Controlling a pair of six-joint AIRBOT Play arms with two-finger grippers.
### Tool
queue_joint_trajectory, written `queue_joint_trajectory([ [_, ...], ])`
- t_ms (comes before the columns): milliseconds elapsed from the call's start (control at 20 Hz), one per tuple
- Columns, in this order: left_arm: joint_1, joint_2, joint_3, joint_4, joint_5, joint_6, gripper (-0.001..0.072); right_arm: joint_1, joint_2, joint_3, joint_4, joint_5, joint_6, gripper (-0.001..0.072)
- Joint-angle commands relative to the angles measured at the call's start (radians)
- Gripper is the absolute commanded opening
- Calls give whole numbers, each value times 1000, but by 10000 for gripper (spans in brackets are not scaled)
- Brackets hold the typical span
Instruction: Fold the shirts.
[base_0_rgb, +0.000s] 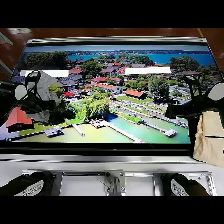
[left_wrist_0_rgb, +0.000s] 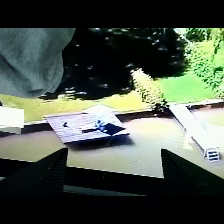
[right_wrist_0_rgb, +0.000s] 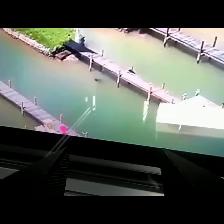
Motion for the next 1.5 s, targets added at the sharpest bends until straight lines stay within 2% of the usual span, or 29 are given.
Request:
queue_joint_trajectory([
  [0, 1, -1, 0, 0, 0, 0, 693, 1, 1, 0, 0, 0, 0, 680],
  [150, 1, -1, 0, 0, 0, 0, 693, 1, 1, 0, 15, -26, 9, 680],
  [250, 1, -1, 0, 0, 0, 0, 693, 1, 1, 0, 25, -140, 10, 680],
  [350, 0, -2, 0, -7, 10, -15, 694, 1, 1, 0, 26, -190, 27, 680],
  [550, 1, -18, 0, -21, 79, -14, 695, 1, 1, 0, 32, -167, 46, 680],
  [750, 1, -28, -3, -21, 56, -5, 695, 1, 1, 0, 72, -129, 109, 680],
  [900, 3, -32, -28, 0, 35, 142, 695, 1, 1, 0, 121, -128, 191, 680],
  [1000, 14, -32, -68, 57, 35, 170, 693, 1, 1, 0, 148, -127, 224, 680],
  [1150, 108, -57, -99, 110, 120, 194, 695, 1, 1, 0, 199, -127, 236, 679],
  [1250, 226, -68, -98, 106, 238, 109, 702, 2, 1, 0, 227, -127, 260, 680],
  [1300, 295, -72, -98, 82, 294, 56, 704, 3, 1, 0, 238, -127, 266, 680],
  [1450, 472, -101, -92, -84, 431, 45, 704, 9, 0, -1, 237, -130, 268, 679],
])
